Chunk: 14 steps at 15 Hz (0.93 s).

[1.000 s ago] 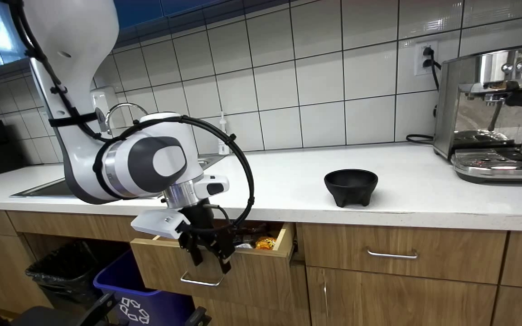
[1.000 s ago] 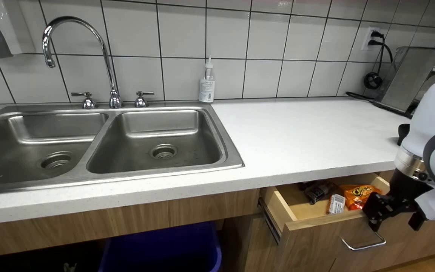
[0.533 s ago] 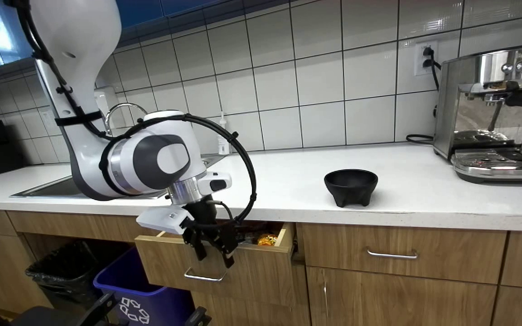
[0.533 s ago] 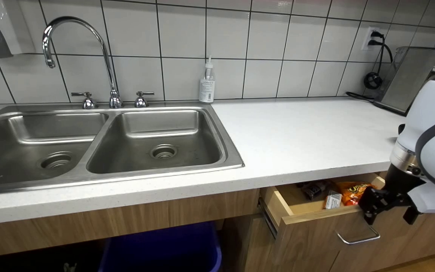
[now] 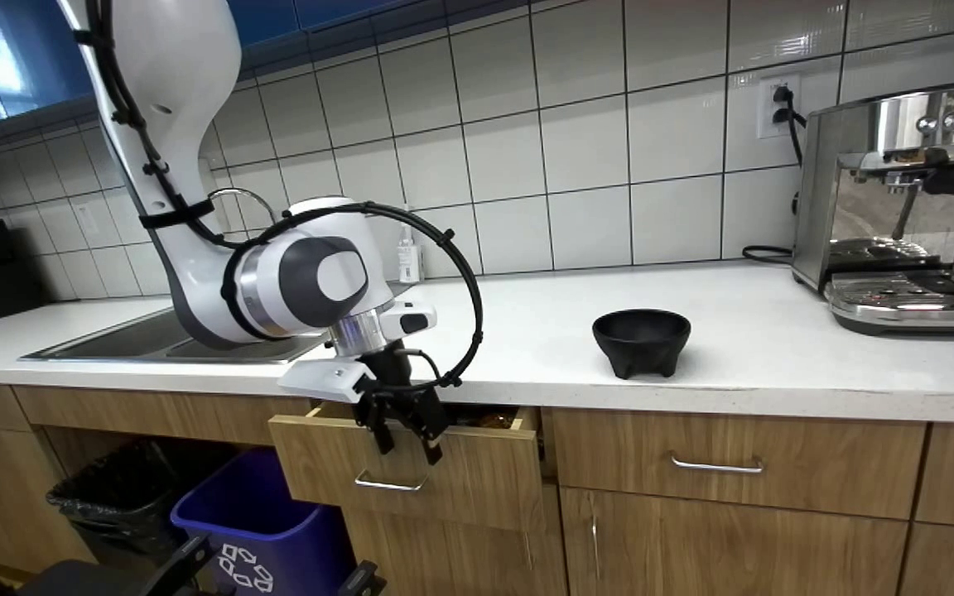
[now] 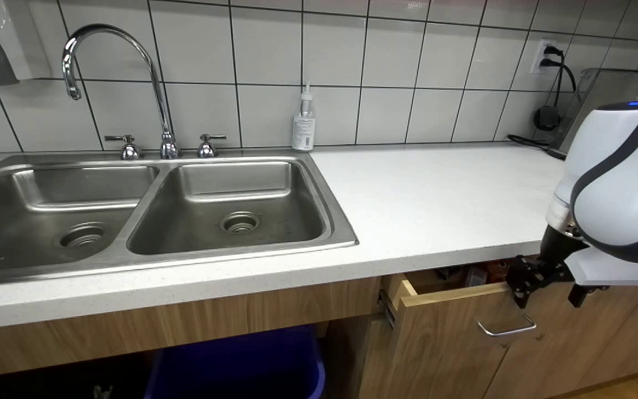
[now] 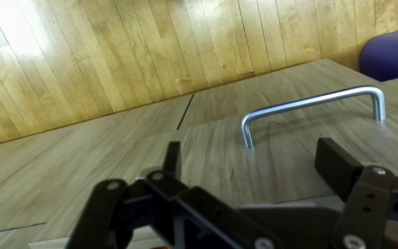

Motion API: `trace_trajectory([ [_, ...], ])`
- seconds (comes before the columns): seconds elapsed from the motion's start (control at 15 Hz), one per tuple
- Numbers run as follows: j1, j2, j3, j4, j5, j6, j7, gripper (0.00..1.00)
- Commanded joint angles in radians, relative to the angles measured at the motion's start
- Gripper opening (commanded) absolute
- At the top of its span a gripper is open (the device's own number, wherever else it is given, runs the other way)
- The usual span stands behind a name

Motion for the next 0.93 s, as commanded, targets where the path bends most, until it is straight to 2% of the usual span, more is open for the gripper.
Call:
trace_trajectory([
  [0.0,-0.019,0.038,0.023,0.121,0.016,-0.051,0.044,1.00],
  [0.53,-0.044,0.092,0.053,0.229,0.027,-0.092,0.080,1.00],
  [0.87,-0.068,0.071,0.082,0.225,0.017,-0.150,0.042,1.00],
])
